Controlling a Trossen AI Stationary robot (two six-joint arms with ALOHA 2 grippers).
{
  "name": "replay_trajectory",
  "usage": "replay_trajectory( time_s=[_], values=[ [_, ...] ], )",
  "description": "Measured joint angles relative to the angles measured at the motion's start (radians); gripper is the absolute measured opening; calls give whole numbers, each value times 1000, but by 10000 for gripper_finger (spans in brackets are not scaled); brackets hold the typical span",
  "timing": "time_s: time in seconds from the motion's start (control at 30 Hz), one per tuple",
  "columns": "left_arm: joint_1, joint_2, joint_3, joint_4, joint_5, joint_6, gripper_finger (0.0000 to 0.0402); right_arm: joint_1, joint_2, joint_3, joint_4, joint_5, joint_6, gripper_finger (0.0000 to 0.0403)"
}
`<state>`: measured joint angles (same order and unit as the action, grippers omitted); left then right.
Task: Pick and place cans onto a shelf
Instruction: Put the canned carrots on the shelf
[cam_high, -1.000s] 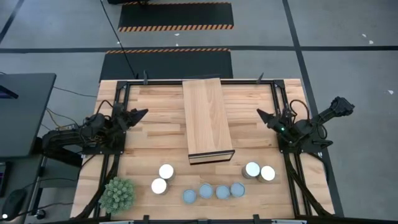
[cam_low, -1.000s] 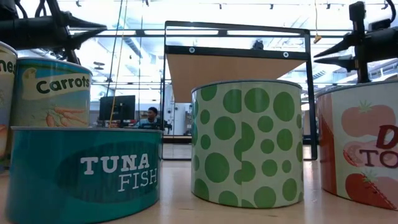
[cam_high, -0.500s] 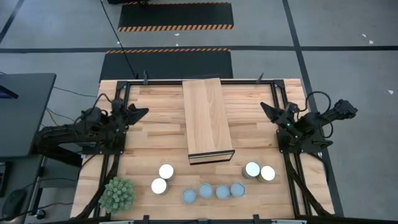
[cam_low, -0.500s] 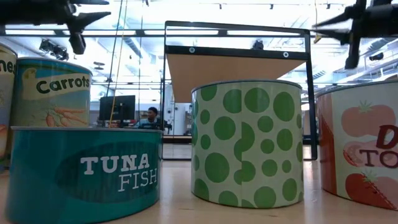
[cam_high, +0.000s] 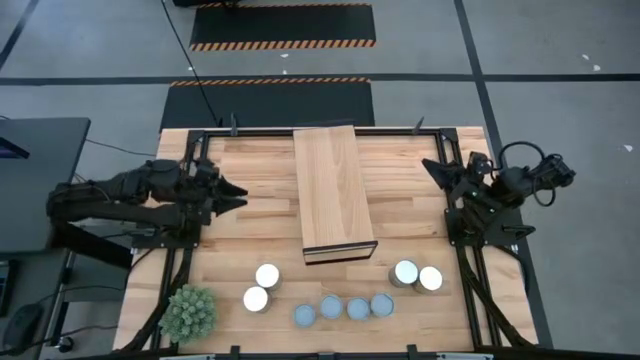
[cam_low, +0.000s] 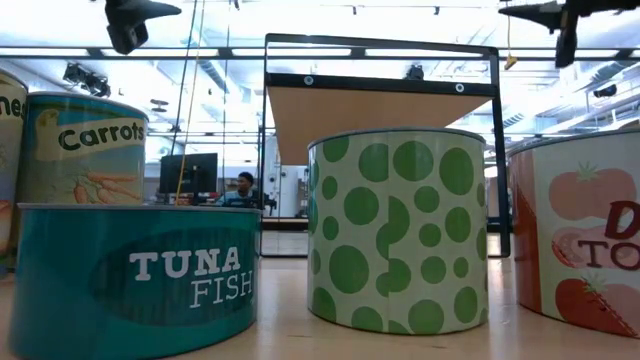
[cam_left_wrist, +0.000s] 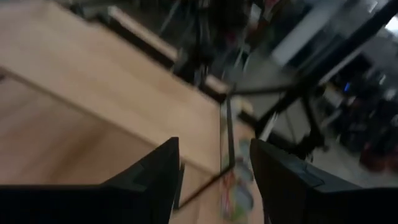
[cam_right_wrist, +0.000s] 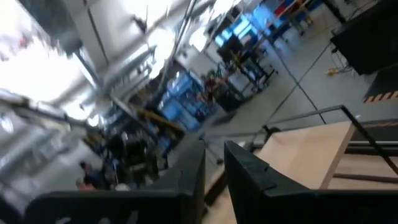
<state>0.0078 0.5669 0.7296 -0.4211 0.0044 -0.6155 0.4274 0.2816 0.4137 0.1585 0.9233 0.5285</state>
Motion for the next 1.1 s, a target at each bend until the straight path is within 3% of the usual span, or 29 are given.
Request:
replay_trajectory(
  time_s=[0.33,0.53,0.67,0.83,1.1],
  values=[
    [-201,246,104,-97,-16,-67,204,0,209,178,-230,-140,-7,127],
    [-330,398,177,-118,-69,-132,204,0,319,257,-331,-266,-19,155],
    [-397,496,256,-220,-117,-166,204,0,384,308,-364,-356,-39,169],
    [-434,607,329,-290,-132,-203,204,0,468,379,-378,-426,-58,179],
    [-446,757,497,-378,-132,-227,204,0,605,508,-446,-447,-139,188]
  ],
)
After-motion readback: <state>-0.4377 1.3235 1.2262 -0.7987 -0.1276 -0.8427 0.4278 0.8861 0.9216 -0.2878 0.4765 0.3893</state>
